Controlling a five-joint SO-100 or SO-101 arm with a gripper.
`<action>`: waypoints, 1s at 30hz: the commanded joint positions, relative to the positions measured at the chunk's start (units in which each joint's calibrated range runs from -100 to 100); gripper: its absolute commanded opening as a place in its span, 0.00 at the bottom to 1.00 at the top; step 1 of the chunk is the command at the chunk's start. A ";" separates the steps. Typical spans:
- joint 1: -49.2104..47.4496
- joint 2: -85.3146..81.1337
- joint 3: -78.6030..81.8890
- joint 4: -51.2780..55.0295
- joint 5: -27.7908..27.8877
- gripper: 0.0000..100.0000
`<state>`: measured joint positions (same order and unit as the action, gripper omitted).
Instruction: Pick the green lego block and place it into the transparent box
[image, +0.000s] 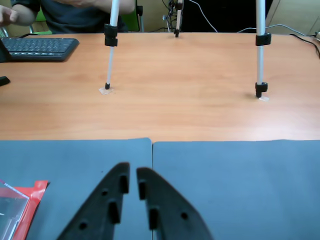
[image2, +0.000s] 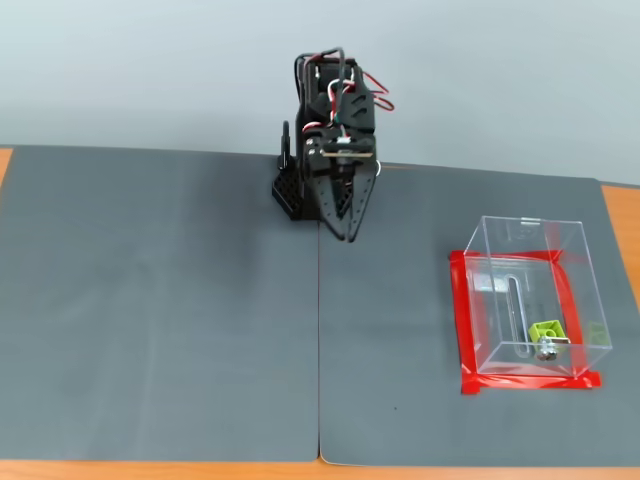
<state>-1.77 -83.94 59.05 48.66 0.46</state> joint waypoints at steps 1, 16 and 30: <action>0.69 -5.21 4.50 0.13 0.19 0.02; 0.16 -12.07 27.20 0.13 0.19 0.02; -3.19 -15.63 37.33 9.59 0.08 0.02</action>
<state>-4.05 -99.15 96.68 52.82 0.66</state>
